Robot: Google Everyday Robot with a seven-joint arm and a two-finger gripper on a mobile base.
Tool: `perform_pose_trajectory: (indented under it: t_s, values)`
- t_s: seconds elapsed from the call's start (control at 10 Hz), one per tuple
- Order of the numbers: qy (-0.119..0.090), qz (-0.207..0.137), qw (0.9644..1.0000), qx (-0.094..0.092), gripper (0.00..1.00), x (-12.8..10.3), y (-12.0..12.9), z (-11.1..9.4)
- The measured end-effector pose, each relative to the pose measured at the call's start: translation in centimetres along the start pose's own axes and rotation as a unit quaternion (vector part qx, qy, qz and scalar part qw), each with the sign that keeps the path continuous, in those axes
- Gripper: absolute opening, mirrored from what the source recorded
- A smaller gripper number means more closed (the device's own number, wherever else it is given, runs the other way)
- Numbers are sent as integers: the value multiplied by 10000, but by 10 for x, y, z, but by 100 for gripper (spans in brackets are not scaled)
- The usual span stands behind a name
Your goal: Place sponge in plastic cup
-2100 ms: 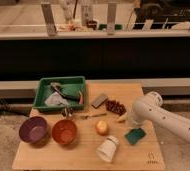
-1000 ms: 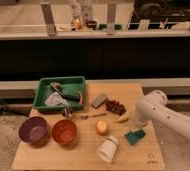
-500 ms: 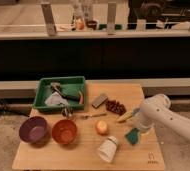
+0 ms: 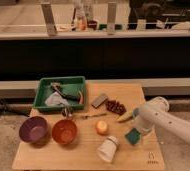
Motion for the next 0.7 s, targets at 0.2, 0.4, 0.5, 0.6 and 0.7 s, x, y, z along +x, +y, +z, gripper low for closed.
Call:
perform_pose_trajectory:
  t_s: [0.2, 0.4, 0.5, 0.6, 0.7]
  values:
    - [-46, -63, 10000, -14, 80, 1, 0, 2]
    - [-41, -109, 9999, -35, 80, 1, 0, 3]
    - [-35, -125, 9999, -50, 80, 1, 1, 4]
    - [-38, -138, 9999, -50, 80, 1, 0, 5]
    - [-36, -140, 9999, -41, 80, 1, 0, 5]
